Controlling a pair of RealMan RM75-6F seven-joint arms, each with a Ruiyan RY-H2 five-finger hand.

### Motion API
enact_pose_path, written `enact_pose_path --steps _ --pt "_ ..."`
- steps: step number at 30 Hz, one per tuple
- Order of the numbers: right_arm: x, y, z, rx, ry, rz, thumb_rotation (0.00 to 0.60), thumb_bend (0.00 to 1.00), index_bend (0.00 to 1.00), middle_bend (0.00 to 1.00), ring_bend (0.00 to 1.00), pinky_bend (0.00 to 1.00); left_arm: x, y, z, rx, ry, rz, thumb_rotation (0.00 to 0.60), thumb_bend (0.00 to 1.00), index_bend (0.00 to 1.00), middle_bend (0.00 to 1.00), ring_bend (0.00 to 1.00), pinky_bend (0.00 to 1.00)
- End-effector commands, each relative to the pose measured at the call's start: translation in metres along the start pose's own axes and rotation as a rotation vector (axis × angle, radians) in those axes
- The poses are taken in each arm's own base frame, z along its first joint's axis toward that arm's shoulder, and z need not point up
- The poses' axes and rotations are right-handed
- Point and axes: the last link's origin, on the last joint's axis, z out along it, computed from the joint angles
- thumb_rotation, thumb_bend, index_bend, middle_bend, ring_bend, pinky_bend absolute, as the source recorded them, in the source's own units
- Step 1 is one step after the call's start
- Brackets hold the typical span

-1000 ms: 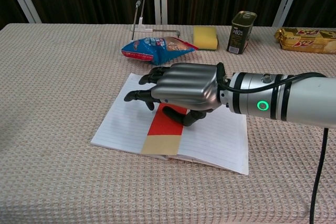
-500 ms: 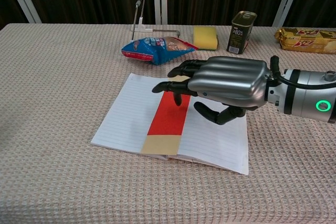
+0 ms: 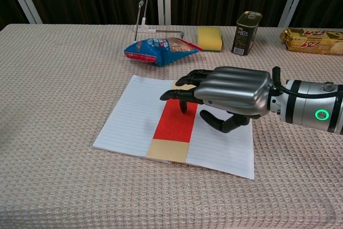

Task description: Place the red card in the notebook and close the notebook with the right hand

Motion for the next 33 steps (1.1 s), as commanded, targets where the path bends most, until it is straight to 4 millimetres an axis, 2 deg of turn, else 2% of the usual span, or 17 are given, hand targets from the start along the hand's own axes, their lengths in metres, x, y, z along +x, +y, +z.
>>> enact_pose_path --steps 1,15,19,23,25,30,33 --pt "0.0 -0.002 0.003 0.005 -0.002 0.002 0.6 0.77 0.0 0.26 0.04 0.06 0.0 0.001 0.0 -0.003 0.0 -0.001 0.6 0.02 0.18 0.13 0.09 0.16" --pt "-0.004 -0.006 0.012 0.021 -0.002 -0.008 0.6 0.77 0.0 0.25 0.04 0.06 0.0 -0.001 0.0 0.002 0.001 0.002 0.6 0.02 0.17 0.13 0.09 0.16" --pt "0.004 -0.004 0.006 0.02 0.033 -0.011 0.6 0.77 0.0 0.25 0.04 0.06 0.001 -0.001 -0.001 0.003 0.004 0.003 0.6 0.02 0.18 0.13 0.09 0.16" --pt "0.012 0.002 -0.009 0.004 0.074 -0.016 0.6 0.75 0.0 0.25 0.04 0.06 0.002 -0.001 -0.001 0.002 0.007 0.003 0.6 0.02 0.18 0.13 0.09 0.16" --pt "0.014 0.006 -0.021 -0.017 0.1 -0.013 0.6 0.65 0.0 0.25 0.04 0.06 0.003 0.0 -0.001 -0.001 0.009 0.003 0.6 0.02 0.18 0.13 0.09 0.16" --pt "0.007 0.017 -0.059 -0.072 0.15 -0.023 0.6 0.24 0.0 0.23 0.04 0.06 0.002 0.002 -0.002 -0.006 0.008 0.0 0.6 0.02 0.18 0.13 0.09 0.16" --pt "-0.005 0.023 -0.079 -0.101 0.151 -0.046 0.6 0.12 0.0 0.15 0.02 0.02 0.002 0.003 -0.001 -0.01 0.007 -0.001 0.6 0.03 0.18 0.13 0.09 0.16"
